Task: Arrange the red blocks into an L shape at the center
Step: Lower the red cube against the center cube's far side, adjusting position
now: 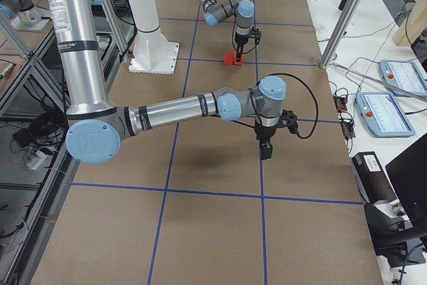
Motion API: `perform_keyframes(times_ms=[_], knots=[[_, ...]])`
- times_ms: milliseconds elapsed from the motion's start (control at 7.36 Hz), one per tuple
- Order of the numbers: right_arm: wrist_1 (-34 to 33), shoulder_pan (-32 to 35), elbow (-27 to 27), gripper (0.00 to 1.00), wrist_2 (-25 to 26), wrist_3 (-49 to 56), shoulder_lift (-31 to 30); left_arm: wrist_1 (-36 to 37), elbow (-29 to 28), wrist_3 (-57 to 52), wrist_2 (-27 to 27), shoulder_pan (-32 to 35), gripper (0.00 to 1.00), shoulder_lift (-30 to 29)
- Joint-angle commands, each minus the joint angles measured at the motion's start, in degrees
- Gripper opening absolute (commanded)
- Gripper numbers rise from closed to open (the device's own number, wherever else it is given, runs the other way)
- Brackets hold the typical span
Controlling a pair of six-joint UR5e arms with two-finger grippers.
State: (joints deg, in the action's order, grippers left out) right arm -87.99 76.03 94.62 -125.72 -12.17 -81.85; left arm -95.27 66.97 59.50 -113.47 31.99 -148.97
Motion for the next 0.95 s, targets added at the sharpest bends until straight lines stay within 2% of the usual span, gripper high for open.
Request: perform_keyframes(times_ms=[0, 272, 815], knots=[[0.4, 0.0, -0.5, 0.99, -0.1, 0.0, 0.0, 0.1, 0.0, 0.0, 0.0, 0.0, 0.22, 0.0], [0.4, 0.0, -0.5, 0.99, -0.1, 0.0, 0.0, 0.2, 0.0, 0.0, 0.1, 0.0, 0.29, 0.0], [0.4, 0.0, -0.5, 0.99, -0.1, 0.0, -0.1, 0.2, 0.0, 0.0, 0.1, 0.0, 0.36, 0.0]])
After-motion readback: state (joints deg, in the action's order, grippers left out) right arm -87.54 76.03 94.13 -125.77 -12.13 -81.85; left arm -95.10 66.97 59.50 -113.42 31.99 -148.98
